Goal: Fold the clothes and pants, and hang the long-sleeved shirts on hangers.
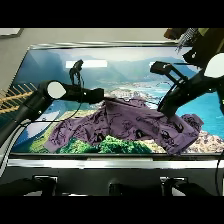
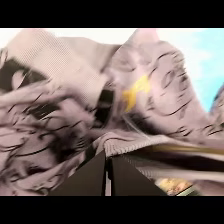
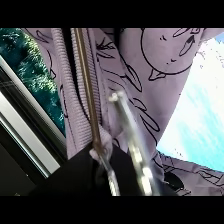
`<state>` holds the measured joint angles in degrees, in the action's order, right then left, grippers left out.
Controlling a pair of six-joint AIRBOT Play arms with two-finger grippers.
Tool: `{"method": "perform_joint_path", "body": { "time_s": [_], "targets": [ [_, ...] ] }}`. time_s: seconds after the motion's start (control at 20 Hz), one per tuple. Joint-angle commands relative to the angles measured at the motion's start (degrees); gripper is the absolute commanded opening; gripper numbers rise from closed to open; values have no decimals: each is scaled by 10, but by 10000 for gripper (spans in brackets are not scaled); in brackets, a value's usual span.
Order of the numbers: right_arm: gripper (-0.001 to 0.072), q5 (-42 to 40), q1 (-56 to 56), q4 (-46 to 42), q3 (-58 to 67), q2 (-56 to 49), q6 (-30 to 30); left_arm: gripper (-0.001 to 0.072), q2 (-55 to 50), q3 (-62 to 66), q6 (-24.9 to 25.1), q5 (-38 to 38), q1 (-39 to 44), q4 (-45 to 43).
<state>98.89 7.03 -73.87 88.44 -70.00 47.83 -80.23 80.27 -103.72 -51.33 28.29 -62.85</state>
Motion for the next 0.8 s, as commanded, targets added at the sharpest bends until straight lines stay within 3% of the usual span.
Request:
{"method": "perform_joint_path", "body": {
  "time_s": [0.0,0.75],
  "targets": [
    [41,-23,1,15,-1,-16,5,22,0,46,-5,2,0,4],
    [41,-125,1,64,-1,-60,10,22,0,153,-38,-23,37,5]
  ]
}}
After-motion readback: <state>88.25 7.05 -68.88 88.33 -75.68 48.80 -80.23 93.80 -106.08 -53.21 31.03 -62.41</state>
